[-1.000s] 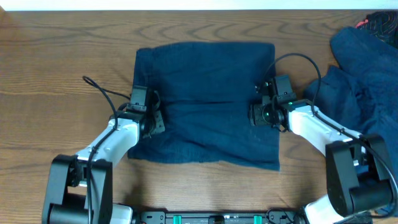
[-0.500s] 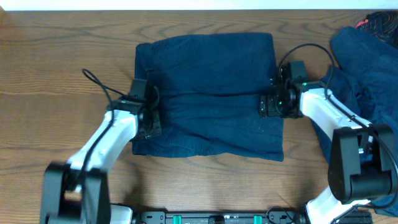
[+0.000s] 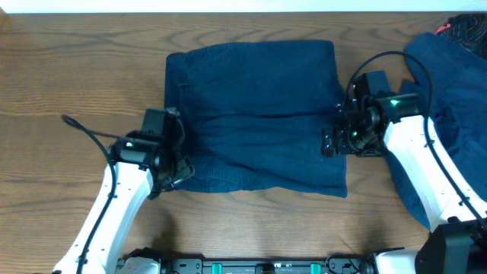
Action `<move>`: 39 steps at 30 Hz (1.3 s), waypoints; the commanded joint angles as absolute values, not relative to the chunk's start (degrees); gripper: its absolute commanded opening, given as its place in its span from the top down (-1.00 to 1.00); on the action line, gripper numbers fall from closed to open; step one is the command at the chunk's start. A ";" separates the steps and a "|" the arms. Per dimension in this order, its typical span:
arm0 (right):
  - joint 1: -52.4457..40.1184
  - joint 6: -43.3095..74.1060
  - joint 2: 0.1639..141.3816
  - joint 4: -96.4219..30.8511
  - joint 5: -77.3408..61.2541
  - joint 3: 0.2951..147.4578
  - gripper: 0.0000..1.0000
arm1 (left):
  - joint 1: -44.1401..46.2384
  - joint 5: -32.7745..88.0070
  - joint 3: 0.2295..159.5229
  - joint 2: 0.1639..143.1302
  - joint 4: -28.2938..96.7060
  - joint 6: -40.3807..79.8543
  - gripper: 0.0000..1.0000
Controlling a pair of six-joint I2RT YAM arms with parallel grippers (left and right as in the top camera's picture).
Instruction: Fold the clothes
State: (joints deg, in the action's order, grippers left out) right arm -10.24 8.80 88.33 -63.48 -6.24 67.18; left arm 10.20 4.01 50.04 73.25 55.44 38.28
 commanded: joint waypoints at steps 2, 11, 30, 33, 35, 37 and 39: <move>-12.84 13.91 88.49 -63.46 -0.58 65.87 -0.96 | 9.96 5.98 43.18 73.73 49.98 51.29 -0.48; -13.74 16.75 88.49 -63.02 0.43 65.87 -0.94 | 9.96 -2.11 34.83 73.73 38.02 56.47 -0.18; -13.74 23.73 88.49 -65.34 -2.04 65.87 -0.98 | 9.96 -2.15 31.18 73.73 31.14 56.45 0.34; -13.74 23.73 88.49 -65.41 -2.02 65.87 -0.98 | 10.00 -1.96 30.30 73.73 31.14 56.53 0.29; -13.74 23.70 88.49 -65.43 -2.02 65.87 -0.99 | 10.00 -2.26 29.21 73.73 30.96 57.45 0.05; -13.74 23.70 88.49 -65.47 -2.02 65.87 -0.99 | 10.00 -2.22 27.57 73.73 29.74 59.79 -0.03; -13.74 23.70 88.49 -65.41 -2.02 65.87 -0.98 | 10.00 -2.13 25.65 73.73 27.03 61.25 -0.03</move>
